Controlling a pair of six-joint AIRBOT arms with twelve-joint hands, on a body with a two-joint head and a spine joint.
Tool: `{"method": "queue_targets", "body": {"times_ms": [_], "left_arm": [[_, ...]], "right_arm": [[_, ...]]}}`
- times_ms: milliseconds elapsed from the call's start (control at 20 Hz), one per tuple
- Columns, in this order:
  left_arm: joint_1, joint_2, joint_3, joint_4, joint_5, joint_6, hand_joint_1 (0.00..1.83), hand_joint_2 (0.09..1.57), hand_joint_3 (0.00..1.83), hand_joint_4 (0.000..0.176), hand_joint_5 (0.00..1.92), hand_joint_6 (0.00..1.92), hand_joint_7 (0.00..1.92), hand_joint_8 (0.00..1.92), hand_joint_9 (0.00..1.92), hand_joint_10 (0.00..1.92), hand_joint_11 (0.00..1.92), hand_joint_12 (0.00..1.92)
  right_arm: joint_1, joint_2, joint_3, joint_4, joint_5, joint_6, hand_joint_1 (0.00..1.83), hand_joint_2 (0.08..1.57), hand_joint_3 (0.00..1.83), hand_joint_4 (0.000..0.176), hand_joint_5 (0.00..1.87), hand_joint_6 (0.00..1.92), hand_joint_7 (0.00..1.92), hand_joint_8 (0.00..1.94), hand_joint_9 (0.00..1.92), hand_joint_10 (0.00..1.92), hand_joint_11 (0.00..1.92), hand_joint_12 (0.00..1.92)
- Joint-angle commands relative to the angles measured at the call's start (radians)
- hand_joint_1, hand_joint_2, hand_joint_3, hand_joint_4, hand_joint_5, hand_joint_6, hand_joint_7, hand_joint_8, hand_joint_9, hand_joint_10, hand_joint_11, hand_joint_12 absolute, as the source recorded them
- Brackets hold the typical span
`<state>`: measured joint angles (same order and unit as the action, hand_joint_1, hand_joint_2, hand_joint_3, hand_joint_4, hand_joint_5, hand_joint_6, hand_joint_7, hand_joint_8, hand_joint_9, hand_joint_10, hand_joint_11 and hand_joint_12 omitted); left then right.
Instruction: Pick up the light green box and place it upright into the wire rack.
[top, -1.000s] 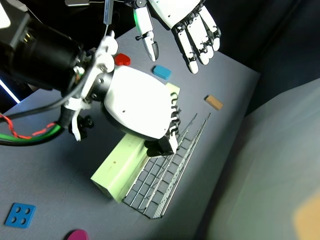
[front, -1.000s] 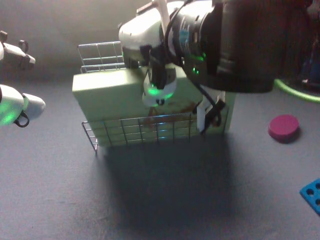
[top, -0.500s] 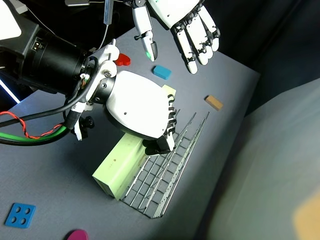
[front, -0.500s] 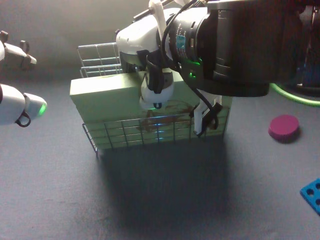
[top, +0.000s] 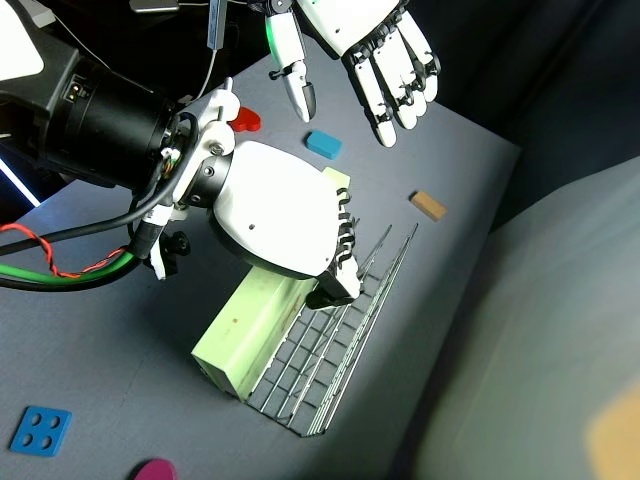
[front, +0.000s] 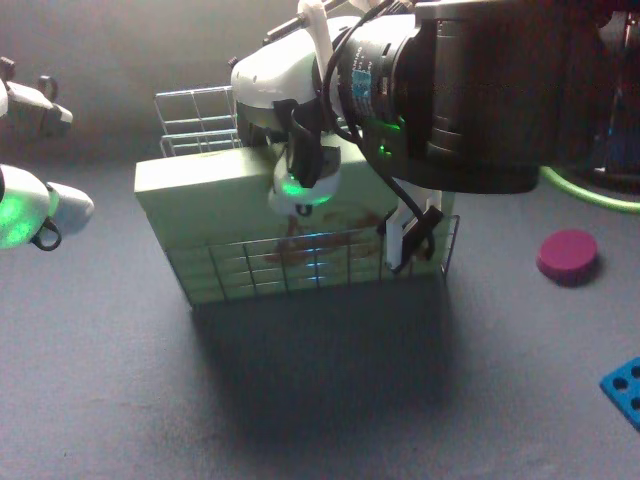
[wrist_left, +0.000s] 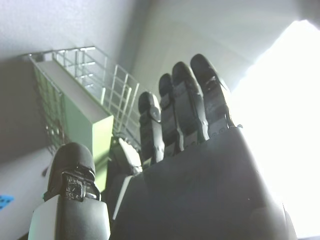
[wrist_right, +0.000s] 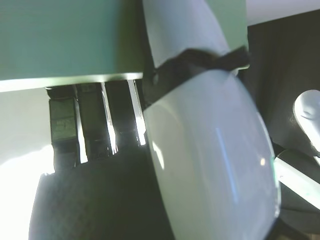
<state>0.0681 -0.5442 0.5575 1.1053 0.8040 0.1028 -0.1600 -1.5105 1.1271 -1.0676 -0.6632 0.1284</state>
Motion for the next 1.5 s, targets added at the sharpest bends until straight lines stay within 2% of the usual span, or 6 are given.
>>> {"method": "queue_targets", "body": {"times_ms": [0,450,1250,1350,1400,1450], "left_arm": [[-0.014,-0.001,-0.007,0.075,-0.027,0.004,0.19,1.26,0.0,0.091,0.29,0.0,0.27,0.0,0.25,0.0,0.0,0.56],[-0.04,-0.019,-0.048,0.076,-0.018,0.042,0.19,1.26,0.0,0.09,0.3,0.0,0.28,0.0,0.25,0.0,0.0,0.52],[-0.058,-0.073,-0.094,0.075,-0.012,0.049,0.2,1.26,0.0,0.089,0.34,0.0,0.32,0.01,0.31,0.01,0.0,0.64],[-0.057,-0.077,-0.102,0.075,-0.011,0.052,0.2,1.26,0.0,0.09,0.36,0.01,0.36,0.01,0.36,0.02,0.0,0.7],[-0.053,-0.081,-0.105,0.075,-0.01,0.053,0.23,1.26,0.0,0.063,0.51,0.01,0.55,0.01,0.52,0.03,0.04,0.92],[-0.051,-0.083,-0.106,0.075,-0.009,0.053,0.25,1.26,0.0,0.039,0.62,0.02,0.62,0.02,0.6,0.04,0.12,0.99]], "right_arm": [[0.006,0.0,0.004,-0.059,0.039,0.002,0.99,1.14,0.0,0.0,0.67,0.12,0.7,0.1,0.57,0.34,0.33,1.34],[0.052,0.1,-0.1,-0.058,0.043,0.001,0.79,1.06,0.0,0.0,0.45,0.0,0.44,0.0,0.39,0.01,0.0,1.14],[0.191,0.683,-0.63,0.191,0.002,-0.204,0.76,1.05,0.0,0.0,0.57,0.01,0.64,0.02,0.59,0.05,0.18,1.23],[0.161,0.707,-0.645,0.188,0.046,-0.209,0.76,1.05,0.0,0.0,0.65,0.02,0.73,0.03,0.7,0.12,0.28,1.29],[0.144,0.709,-0.646,0.169,0.066,-0.208,0.78,1.06,0.0,0.0,0.88,0.05,0.88,0.1,0.65,0.88,0.54,1.47],[0.134,0.709,-0.648,0.147,0.069,-0.195,0.8,1.08,0.0,0.0,0.95,0.13,0.9,0.26,0.66,1.15,0.63,1.59]]}}
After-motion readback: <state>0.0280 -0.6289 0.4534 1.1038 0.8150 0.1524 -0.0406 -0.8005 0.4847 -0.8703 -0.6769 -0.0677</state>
